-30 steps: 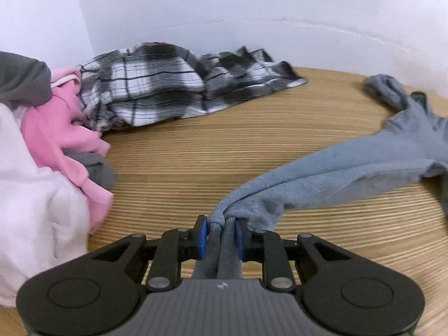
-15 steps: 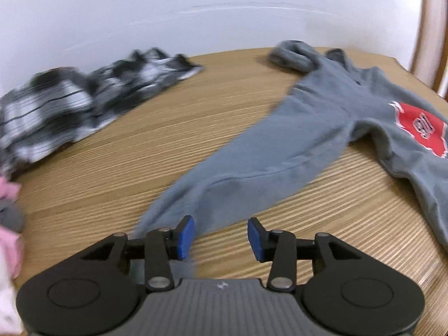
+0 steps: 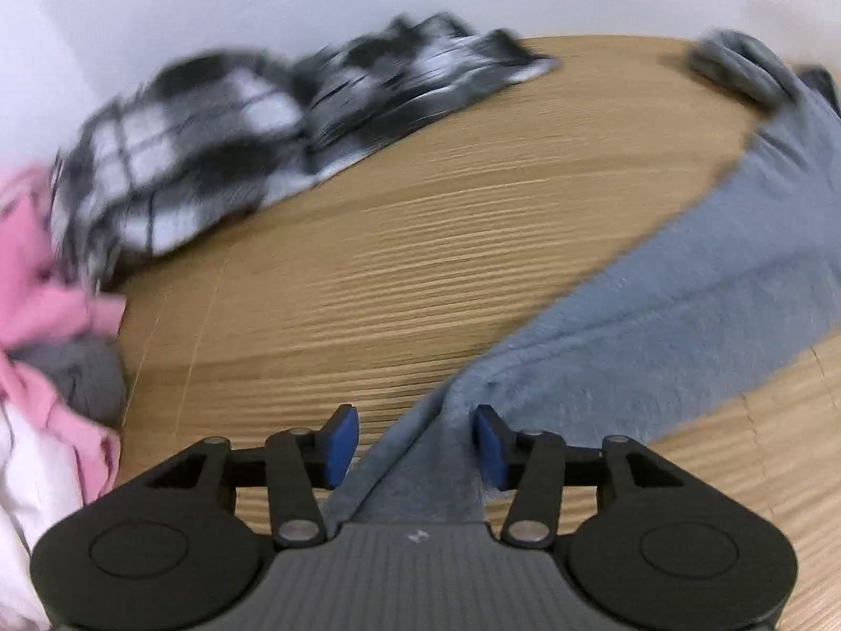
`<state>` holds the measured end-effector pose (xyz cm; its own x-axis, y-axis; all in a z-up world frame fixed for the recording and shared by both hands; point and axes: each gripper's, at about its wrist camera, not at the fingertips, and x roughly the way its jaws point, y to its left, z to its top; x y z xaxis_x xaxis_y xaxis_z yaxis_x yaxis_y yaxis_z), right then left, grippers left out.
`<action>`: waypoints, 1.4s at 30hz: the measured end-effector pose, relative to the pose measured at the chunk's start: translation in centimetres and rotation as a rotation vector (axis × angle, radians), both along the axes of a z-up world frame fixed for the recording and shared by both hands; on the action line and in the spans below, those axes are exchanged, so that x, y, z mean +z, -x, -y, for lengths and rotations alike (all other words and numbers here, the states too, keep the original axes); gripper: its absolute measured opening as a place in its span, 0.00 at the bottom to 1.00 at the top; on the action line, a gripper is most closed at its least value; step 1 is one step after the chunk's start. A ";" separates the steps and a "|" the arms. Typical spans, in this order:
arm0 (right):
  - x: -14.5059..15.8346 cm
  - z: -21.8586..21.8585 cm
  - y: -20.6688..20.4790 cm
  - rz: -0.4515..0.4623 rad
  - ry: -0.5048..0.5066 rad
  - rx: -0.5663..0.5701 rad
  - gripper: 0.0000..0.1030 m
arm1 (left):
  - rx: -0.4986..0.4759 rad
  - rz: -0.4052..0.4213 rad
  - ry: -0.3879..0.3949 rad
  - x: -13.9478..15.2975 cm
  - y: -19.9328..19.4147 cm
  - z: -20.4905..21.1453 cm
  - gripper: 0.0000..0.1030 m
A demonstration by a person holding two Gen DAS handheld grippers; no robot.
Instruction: Fold clothes
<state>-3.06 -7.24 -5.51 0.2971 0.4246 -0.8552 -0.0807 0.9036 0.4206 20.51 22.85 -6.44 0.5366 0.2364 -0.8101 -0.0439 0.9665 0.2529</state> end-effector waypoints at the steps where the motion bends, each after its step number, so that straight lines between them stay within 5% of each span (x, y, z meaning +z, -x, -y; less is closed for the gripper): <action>1: 0.1 -1.5 0.1 0.032 0.000 0.047 0.04 | 0.035 -0.003 -0.010 0.2 -0.2 -0.6 0.50; 5: 3.2 -2.0 1.3 0.266 0.227 0.055 0.12 | 0.037 0.006 -0.067 0.4 0.0 0.0 0.46; 8: 4.4 0.4 1.8 0.373 0.455 -0.043 0.66 | 0.025 -0.001 -0.102 0.0 0.5 1.5 0.44; 9: 4.1 1.3 1.8 0.378 0.496 -0.069 0.74 | 0.022 -0.001 -0.110 -0.1 0.7 2.1 0.43; 16: -0.6 2.3 0.7 0.220 0.509 -0.061 0.71 | 0.038 0.018 -0.170 -0.7 -0.7 3.6 0.43; 20: -0.8 4.9 -0.5 0.185 0.459 -0.171 0.18 | 0.082 0.008 -0.160 -0.6 -1.8 2.3 0.43; 21: -0.7 6.2 -0.8 0.161 0.391 -0.195 0.16 | 0.092 0.005 -0.153 -0.6 -2.0 1.7 0.43; 24: -0.3 8.0 -1.3 0.103 0.213 -0.212 0.15 | 0.120 0.013 -0.179 -0.2 -2.3 0.2 0.43; 30: -1.0 2.8 -1.9 0.104 -0.087 0.021 0.16 | 0.263 0.015 -0.212 0.2 -1.8 -5.4 0.43; 35: -0.7 0.7 -2.7 0.173 -0.002 0.155 0.26 | 0.131 0.024 -0.178 2.2 1.3 -5.5 0.44; 39: 1.9 5.7 -2.7 0.324 0.023 0.011 0.44 | -0.052 0.068 -0.105 4.9 6.2 -0.7 0.53; 42: 3.0 11.1 -2.6 0.403 0.037 -0.147 0.45 | -0.168 0.099 -0.066 5.9 9.2 4.6 0.57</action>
